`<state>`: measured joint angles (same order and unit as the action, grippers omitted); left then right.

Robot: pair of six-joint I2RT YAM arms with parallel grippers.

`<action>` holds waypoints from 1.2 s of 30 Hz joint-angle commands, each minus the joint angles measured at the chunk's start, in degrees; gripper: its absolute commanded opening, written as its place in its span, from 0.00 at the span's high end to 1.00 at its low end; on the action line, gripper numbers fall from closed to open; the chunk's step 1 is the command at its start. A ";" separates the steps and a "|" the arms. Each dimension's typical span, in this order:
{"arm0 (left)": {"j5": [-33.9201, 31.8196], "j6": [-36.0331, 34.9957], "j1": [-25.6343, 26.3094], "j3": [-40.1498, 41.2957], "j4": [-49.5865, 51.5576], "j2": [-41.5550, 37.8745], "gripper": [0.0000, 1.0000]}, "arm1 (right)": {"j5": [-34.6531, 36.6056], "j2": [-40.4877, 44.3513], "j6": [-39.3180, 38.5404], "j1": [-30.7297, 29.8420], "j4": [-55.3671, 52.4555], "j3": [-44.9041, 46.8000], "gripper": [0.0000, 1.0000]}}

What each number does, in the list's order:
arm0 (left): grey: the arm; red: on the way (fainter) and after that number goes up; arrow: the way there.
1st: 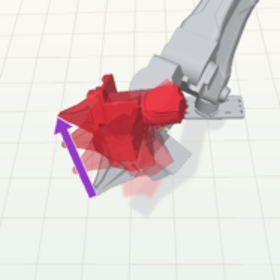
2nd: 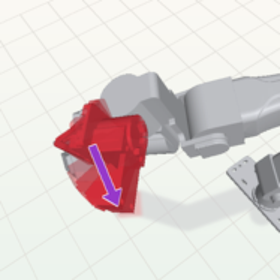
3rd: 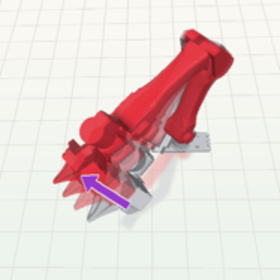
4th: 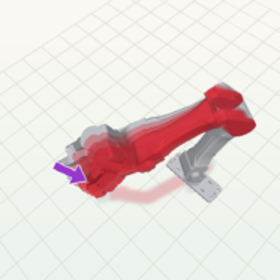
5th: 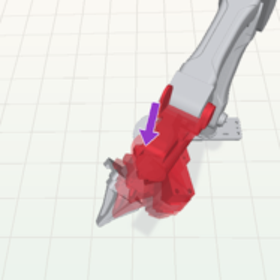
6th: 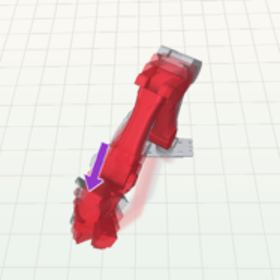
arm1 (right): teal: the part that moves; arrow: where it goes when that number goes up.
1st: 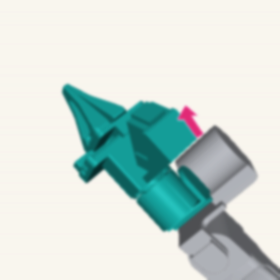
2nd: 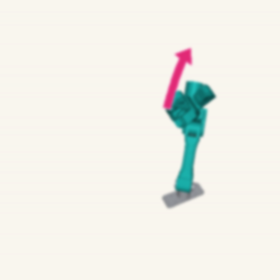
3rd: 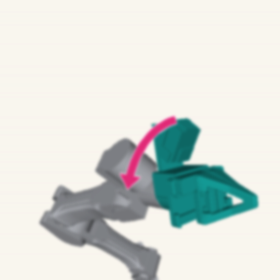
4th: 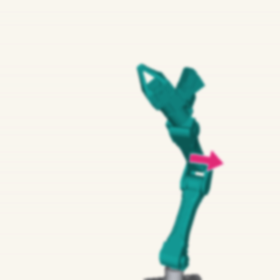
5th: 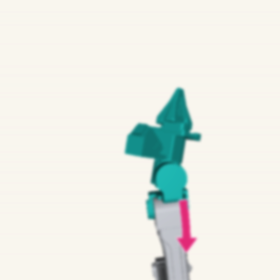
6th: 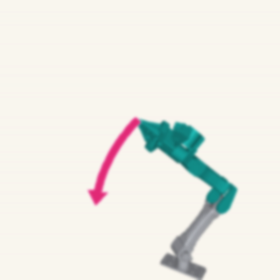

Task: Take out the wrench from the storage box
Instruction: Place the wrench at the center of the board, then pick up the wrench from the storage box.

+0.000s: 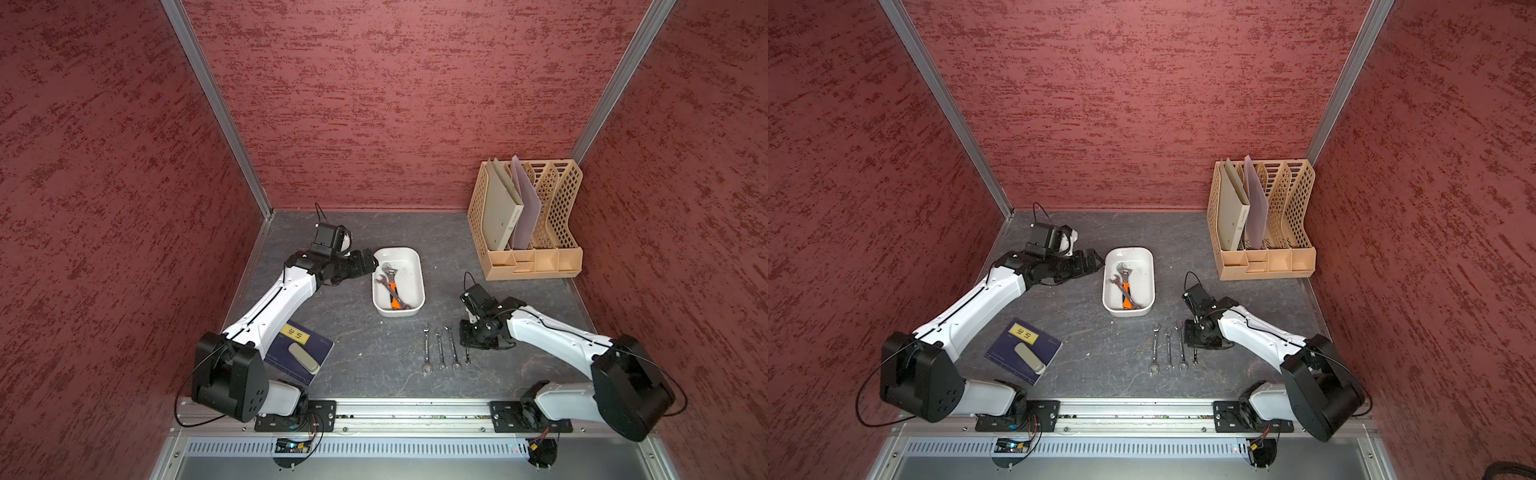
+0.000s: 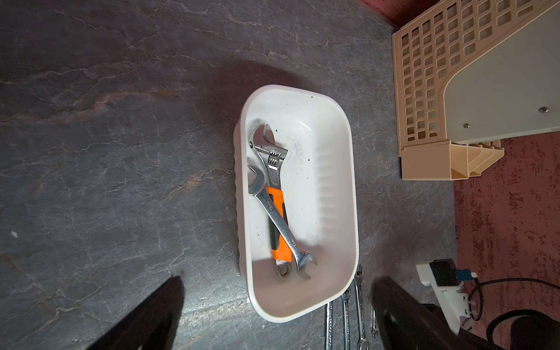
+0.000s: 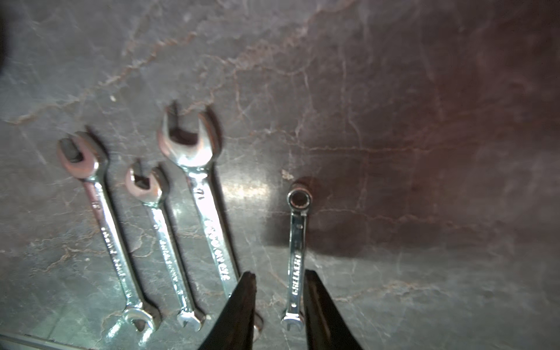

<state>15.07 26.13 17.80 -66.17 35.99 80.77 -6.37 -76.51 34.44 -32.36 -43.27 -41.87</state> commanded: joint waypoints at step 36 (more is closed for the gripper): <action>2.56 -0.75 -6.62 -4.40 0.30 8.30 0.00 | -1.09 -45.47 -23.35 -8.51 -12.89 -65.90 0.52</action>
<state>16.14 26.11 11.66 -69.89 36.45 88.25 -8.49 -119.00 15.16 -39.92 -53.01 -104.03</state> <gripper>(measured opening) 0.996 0.473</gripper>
